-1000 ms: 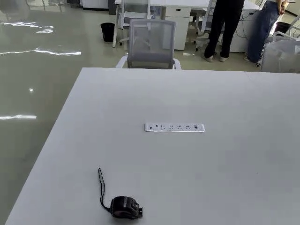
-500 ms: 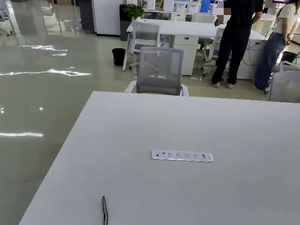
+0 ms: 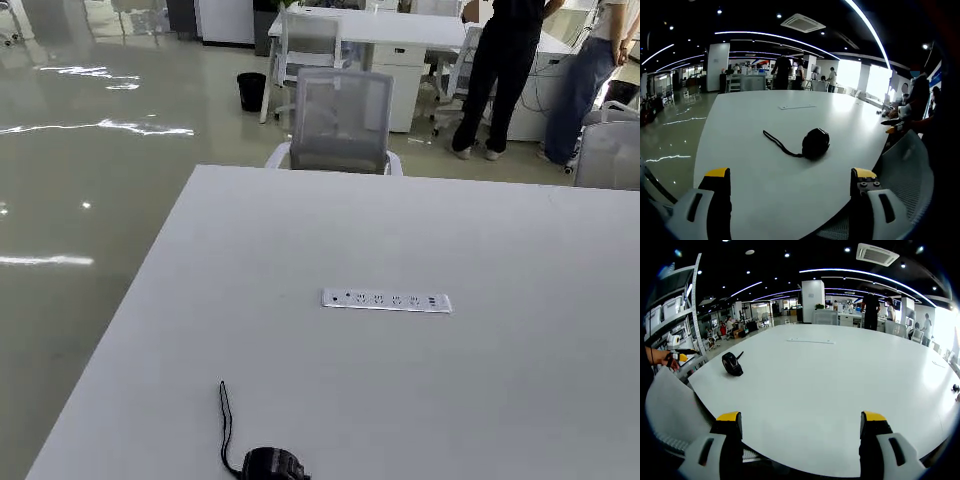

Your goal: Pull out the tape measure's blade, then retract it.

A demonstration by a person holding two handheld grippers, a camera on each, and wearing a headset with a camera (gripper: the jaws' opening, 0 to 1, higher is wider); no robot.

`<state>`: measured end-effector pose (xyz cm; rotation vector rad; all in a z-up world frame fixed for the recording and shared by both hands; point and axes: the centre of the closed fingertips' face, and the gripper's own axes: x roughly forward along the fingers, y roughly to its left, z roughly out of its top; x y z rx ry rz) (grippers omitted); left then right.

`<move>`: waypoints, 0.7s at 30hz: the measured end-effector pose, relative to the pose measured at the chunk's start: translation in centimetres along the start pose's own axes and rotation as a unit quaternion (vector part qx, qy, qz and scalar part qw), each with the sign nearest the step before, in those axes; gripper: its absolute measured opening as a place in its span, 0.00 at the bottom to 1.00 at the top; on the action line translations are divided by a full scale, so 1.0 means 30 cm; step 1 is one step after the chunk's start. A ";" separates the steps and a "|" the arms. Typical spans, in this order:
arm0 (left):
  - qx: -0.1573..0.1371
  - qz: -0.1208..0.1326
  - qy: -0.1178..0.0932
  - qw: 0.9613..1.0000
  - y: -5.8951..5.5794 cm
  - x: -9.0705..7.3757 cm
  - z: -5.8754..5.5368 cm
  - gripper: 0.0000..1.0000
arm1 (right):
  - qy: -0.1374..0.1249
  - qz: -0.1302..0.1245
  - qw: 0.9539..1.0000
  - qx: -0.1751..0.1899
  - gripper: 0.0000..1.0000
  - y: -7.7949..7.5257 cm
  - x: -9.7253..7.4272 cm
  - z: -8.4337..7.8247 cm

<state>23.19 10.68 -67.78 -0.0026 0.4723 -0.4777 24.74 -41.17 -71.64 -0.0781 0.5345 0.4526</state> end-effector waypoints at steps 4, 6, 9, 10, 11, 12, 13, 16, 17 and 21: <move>0.004 0.000 0.004 1.000 0.006 -0.001 -0.005 0.99 | -0.002 -0.004 1.000 0.009 1.00 0.004 -0.007 0.006; 0.003 0.000 0.003 1.000 0.009 -0.001 -0.007 0.99 | -0.002 -0.005 1.000 0.010 1.00 0.000 -0.009 -0.003; 0.003 0.000 0.002 1.000 0.022 0.000 -0.019 0.99 | 0.001 -0.005 1.000 0.008 1.00 -0.002 -0.008 -0.016; 0.003 0.000 0.003 1.000 0.019 0.000 -0.017 0.99 | 0.007 -0.003 1.000 -0.002 1.00 0.001 -0.009 -0.023; 0.002 0.000 0.002 1.000 0.017 0.001 -0.016 0.99 | 0.006 -0.002 1.000 -0.006 1.00 0.005 -0.010 -0.021; 0.002 0.000 0.002 1.000 0.016 0.001 -0.015 0.99 | 0.005 -0.002 1.000 -0.005 1.00 0.009 -0.013 -0.015; 0.002 0.001 0.002 1.000 0.016 0.002 -0.015 0.99 | 0.004 -0.002 1.000 -0.004 1.00 0.008 -0.014 -0.014; 0.002 0.000 0.004 1.000 0.009 0.004 -0.012 0.99 | 0.002 -0.004 1.000 0.000 1.00 0.003 -0.016 -0.011; 0.002 -0.001 0.005 1.000 0.009 0.005 -0.013 0.99 | 0.002 -0.004 1.000 0.002 1.00 0.001 -0.016 -0.016; 0.003 -0.001 0.005 1.000 0.017 0.006 -0.018 0.99 | 0.003 -0.003 1.000 0.003 1.00 0.005 -0.015 -0.018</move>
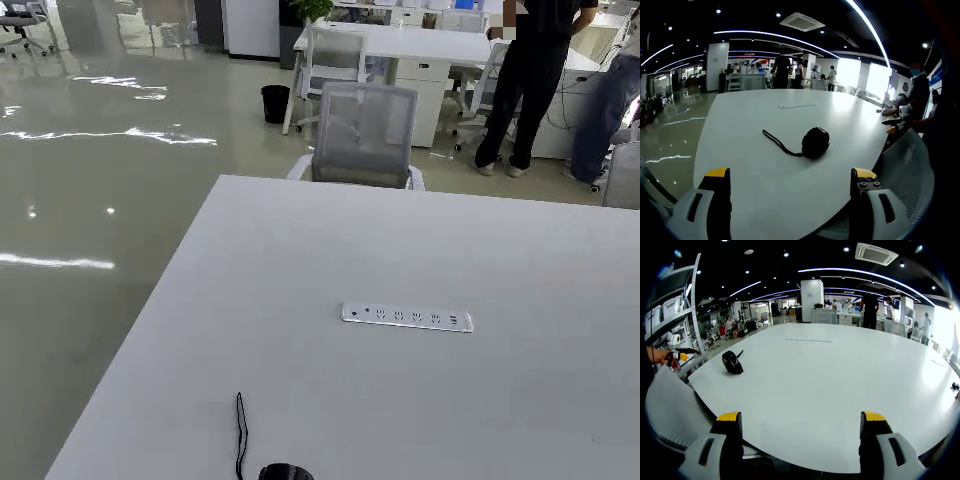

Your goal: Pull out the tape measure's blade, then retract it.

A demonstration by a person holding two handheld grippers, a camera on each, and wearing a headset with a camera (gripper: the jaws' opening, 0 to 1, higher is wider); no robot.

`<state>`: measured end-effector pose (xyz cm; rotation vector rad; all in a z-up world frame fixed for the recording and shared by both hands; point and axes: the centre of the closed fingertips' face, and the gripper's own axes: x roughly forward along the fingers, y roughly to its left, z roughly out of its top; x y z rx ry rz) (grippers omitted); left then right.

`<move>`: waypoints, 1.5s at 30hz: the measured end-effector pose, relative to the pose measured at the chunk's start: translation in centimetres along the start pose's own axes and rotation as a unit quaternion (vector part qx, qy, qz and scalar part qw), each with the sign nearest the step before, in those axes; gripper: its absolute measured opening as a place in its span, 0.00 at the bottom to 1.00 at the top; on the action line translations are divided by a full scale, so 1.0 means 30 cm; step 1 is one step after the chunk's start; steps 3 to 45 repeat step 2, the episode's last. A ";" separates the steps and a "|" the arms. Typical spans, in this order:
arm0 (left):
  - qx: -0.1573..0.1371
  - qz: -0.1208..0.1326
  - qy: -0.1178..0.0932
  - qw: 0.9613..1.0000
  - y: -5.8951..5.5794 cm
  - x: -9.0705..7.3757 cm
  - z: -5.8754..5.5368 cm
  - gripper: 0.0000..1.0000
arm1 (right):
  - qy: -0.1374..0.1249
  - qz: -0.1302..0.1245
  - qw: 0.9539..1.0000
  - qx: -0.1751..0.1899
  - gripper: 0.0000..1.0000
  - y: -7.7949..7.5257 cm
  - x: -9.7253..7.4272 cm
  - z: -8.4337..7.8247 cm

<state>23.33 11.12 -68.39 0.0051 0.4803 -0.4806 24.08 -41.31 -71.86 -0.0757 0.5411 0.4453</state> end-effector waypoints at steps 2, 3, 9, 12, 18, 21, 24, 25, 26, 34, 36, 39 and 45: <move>-0.001 0.001 -0.002 1.000 -0.002 0.000 0.006 0.99 | 0.001 -0.001 1.000 -0.002 1.00 -0.004 0.003 -0.004; -0.001 0.001 -0.002 1.000 -0.002 0.000 0.006 0.99 | 0.001 -0.001 1.000 -0.002 1.00 -0.004 0.003 -0.004; -0.001 0.001 -0.002 1.000 -0.002 0.000 0.006 0.99 | 0.001 -0.001 1.000 -0.002 1.00 -0.004 0.003 -0.004; -0.001 0.001 -0.002 1.000 -0.002 0.000 0.006 0.99 | 0.001 -0.001 1.000 -0.002 1.00 -0.004 0.003 -0.004; -0.001 0.001 -0.002 1.000 -0.002 0.000 0.006 0.99 | 0.001 -0.001 1.000 -0.002 1.00 -0.004 0.003 -0.004; -0.001 0.001 -0.002 1.000 -0.002 0.000 0.006 0.99 | 0.001 -0.001 1.000 -0.002 1.00 -0.004 0.003 -0.004; -0.001 0.001 -0.002 1.000 -0.002 0.000 0.006 0.99 | 0.001 -0.001 1.000 -0.002 1.00 -0.004 0.003 -0.004; -0.001 0.001 -0.002 1.000 -0.002 0.000 0.006 0.99 | 0.001 -0.001 1.000 -0.002 1.00 -0.004 0.003 -0.004; -0.001 0.001 -0.002 1.000 -0.002 0.000 0.006 0.99 | 0.001 -0.001 1.000 -0.002 1.00 -0.004 0.003 -0.004; -0.001 0.001 -0.002 1.000 -0.002 0.000 0.006 0.99 | 0.001 -0.001 1.000 -0.002 1.00 -0.004 0.003 -0.004; -0.001 0.001 -0.002 1.000 -0.002 0.000 0.006 0.99 | 0.001 -0.001 1.000 -0.002 1.00 -0.004 0.003 -0.004; -0.001 0.001 -0.002 1.000 -0.002 0.000 0.006 0.99 | 0.001 -0.001 1.000 -0.002 1.00 -0.004 0.003 -0.004; -0.001 0.001 -0.002 1.000 -0.002 0.000 0.006 0.99 | 0.001 -0.001 1.000 -0.002 1.00 -0.004 0.003 -0.004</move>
